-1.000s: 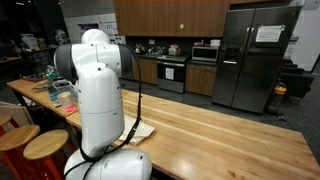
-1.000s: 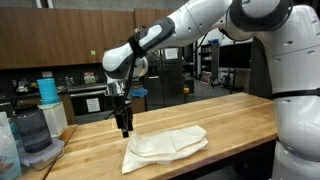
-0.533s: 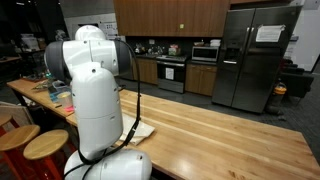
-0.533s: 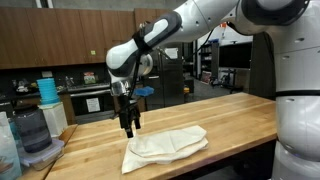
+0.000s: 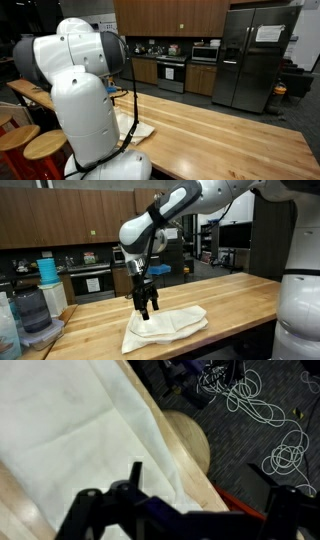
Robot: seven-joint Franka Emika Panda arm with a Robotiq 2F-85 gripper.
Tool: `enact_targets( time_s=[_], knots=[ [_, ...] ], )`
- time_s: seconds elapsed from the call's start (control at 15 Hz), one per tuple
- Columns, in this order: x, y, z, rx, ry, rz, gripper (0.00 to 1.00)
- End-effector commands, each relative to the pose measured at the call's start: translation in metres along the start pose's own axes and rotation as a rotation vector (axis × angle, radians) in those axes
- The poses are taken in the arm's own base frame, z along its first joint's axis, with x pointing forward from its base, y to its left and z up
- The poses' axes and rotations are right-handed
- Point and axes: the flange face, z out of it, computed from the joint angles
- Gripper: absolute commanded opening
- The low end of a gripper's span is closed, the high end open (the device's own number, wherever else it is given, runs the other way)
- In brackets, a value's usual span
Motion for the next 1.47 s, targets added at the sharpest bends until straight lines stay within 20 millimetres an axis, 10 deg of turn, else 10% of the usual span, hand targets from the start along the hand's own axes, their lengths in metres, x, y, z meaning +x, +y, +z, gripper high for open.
enact_targets(
  time_s=[0.0,0.73,1.4],
  knots=[
    [-0.032,0.017,0.008,0.020,-0.023,0.146,1.00],
    [-0.034,0.103,0.068,0.138,-0.188,0.364,1.00],
    [0.024,0.118,0.090,0.090,-0.268,0.309,1.00]
  ],
)
